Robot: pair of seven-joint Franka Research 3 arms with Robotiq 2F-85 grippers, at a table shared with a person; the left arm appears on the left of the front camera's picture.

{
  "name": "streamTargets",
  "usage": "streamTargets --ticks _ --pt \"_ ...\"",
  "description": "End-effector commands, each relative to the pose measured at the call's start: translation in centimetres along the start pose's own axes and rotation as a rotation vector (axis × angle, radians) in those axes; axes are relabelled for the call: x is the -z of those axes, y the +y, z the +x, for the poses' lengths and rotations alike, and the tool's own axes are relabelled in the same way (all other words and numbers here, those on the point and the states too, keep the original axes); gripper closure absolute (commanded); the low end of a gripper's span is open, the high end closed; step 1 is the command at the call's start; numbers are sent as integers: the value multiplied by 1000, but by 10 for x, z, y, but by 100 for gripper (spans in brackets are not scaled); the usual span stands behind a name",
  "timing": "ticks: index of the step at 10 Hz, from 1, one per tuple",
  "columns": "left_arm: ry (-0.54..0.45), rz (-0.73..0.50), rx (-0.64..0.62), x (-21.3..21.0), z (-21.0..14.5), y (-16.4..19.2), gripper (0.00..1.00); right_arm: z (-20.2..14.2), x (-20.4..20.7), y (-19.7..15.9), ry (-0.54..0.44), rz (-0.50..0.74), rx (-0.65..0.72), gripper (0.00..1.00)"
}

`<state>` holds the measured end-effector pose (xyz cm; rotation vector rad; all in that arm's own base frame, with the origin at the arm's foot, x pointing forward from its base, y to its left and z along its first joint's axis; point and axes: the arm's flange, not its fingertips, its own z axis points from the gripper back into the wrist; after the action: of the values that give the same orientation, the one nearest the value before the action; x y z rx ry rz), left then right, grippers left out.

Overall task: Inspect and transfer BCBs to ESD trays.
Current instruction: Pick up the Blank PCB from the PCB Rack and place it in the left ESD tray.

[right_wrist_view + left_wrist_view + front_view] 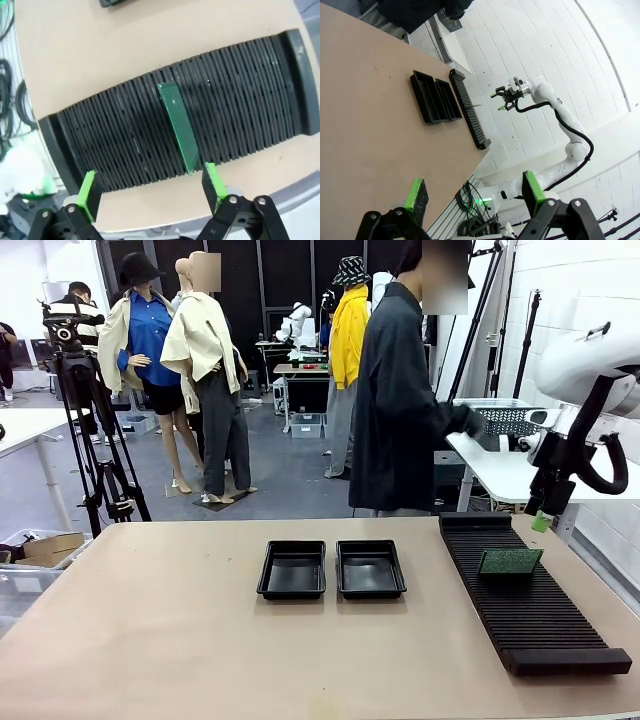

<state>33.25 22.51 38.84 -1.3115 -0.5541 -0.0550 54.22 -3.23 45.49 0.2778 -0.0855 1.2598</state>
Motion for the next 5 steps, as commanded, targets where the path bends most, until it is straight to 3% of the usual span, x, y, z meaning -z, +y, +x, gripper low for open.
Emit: streamTargets --ticks 1,5 --pt "-5 6 -5 -2 0 -2 0 -1 7 -1 45 -6 -139 0" --pt "-5 6 -5 -2 0 -2 0 9 25 -3 89 -40 -332 0"
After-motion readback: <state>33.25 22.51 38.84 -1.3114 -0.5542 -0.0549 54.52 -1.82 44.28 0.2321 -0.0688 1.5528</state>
